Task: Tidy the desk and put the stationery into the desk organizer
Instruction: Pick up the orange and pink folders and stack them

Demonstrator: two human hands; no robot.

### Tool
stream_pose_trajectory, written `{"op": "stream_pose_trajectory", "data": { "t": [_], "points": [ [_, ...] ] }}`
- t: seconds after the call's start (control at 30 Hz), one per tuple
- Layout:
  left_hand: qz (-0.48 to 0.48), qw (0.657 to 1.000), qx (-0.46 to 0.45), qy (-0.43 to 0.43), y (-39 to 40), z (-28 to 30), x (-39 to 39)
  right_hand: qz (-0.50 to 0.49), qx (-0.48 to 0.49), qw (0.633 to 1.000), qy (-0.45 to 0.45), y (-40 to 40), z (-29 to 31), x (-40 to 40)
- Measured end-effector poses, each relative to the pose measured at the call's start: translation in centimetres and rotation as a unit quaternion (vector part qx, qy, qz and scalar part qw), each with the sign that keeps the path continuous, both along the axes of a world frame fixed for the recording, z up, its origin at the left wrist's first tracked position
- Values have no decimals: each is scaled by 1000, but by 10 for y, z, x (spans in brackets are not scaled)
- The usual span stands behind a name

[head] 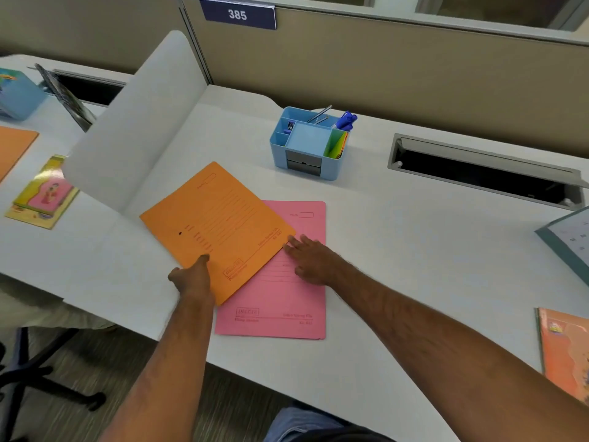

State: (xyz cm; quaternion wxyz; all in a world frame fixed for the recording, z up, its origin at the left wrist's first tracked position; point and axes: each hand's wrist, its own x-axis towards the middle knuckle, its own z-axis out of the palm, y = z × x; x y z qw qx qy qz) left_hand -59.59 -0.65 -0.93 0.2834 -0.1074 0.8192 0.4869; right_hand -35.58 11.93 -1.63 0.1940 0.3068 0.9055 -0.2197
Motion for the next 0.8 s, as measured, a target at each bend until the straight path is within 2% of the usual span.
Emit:
{"op": "stream_pose_trajectory", "data": {
  "t": [0.2, 0.27, 0.33, 0.4, 0.53, 0.63, 0.73, 0.8],
  "points": [
    [-47, 986, 155, -35, -5, 12, -15, -72, -39, 995, 50, -1, 12, 1],
    [-64, 978, 190, -57, -7, 18, -13, -100, -10, 990, 101, 0, 18, 6],
    [-85, 969, 219, -69, -10, 25, -8, -147, 10, 971, 189, 2, 24, 14],
    [-111, 959, 250, -70, -14, 34, 1, -237, -15, 936, 259, 4, 30, 23],
    [-206, 927, 302, -85, -15, 56, 29, -367, -114, 875, 295, 6, 50, 43],
    [-287, 896, 322, -106, -13, 73, 54, -437, -178, 804, 361, 7, 69, 64],
    [-376, 859, 336, -92, -10, 88, 78, -503, -190, 720, 440, 5, 83, 100],
    [-426, 838, 332, -77, -7, 94, 94, -525, -181, 689, 465, -1, 87, 129]
  ]
}}
